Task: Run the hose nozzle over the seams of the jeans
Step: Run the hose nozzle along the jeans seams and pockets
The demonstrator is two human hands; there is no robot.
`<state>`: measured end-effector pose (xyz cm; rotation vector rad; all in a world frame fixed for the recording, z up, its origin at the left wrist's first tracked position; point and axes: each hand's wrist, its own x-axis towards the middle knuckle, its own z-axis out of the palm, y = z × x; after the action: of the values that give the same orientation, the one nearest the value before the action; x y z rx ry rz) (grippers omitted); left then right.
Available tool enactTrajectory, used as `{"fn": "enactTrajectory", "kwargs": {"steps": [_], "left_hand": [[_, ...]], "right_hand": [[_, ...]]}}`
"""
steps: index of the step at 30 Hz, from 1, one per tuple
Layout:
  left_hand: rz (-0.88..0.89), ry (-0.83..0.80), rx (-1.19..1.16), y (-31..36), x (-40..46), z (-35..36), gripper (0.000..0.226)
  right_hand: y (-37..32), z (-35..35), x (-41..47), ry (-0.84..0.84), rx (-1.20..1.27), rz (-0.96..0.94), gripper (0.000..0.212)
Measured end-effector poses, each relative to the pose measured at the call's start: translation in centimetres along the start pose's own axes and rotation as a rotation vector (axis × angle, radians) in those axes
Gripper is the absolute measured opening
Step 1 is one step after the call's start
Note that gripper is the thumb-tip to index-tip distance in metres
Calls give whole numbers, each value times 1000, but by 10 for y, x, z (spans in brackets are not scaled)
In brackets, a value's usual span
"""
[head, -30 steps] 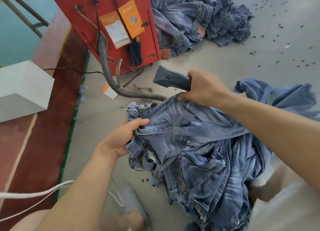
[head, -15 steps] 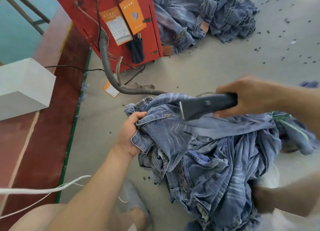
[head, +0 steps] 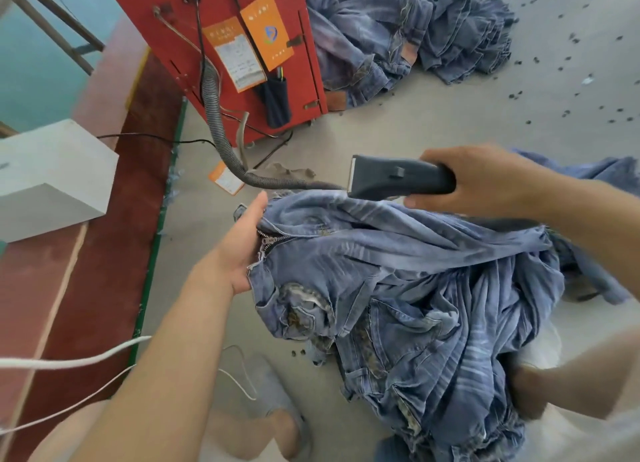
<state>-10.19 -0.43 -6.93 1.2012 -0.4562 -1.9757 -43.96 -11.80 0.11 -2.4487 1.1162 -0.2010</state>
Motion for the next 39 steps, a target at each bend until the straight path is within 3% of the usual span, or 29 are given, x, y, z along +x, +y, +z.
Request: {"fn": "enactTrajectory", "kwargs": {"steps": [3, 6, 12, 16, 21, 24, 27, 30, 34, 37, 39], "left_hand": [[-110, -9, 36, -8, -8, -9, 82], [-44, -51, -62, -10, -15, -8, 86], [93, -68, -209, -9, -25, 0, 66], [116, -120, -269, -13, -28, 8, 84], [148, -115, -232, -26, -20, 13, 95], [175, -266, -337, -25, -23, 23, 102], [166, -369, -385, -23, -26, 29, 114], [191, -258, -331, -25, -20, 32, 112], [233, -9, -292, -33, -10, 43, 82], [246, -183, -350, -28, -11, 47, 93], [238, -254, -339, -27, -13, 42, 106]], "right_hand": [[-2, 13, 0, -38, -16, 11, 53], [-13, 21, 0, -15, -33, -142, 46], [-42, 32, 5, -87, -74, -300, 41], [-62, 35, 9, -151, -104, -291, 44], [-96, 38, 10, -36, 51, -391, 41], [-90, 20, 12, 40, 172, -329, 36], [-75, -2, 10, -43, 104, -286, 31], [-88, 9, 5, -149, 62, -375, 31], [-107, 22, 8, -34, 139, -419, 36], [-88, -2, 10, 42, 138, -323, 39], [-76, -11, 5, -32, 79, -308, 34]]}}
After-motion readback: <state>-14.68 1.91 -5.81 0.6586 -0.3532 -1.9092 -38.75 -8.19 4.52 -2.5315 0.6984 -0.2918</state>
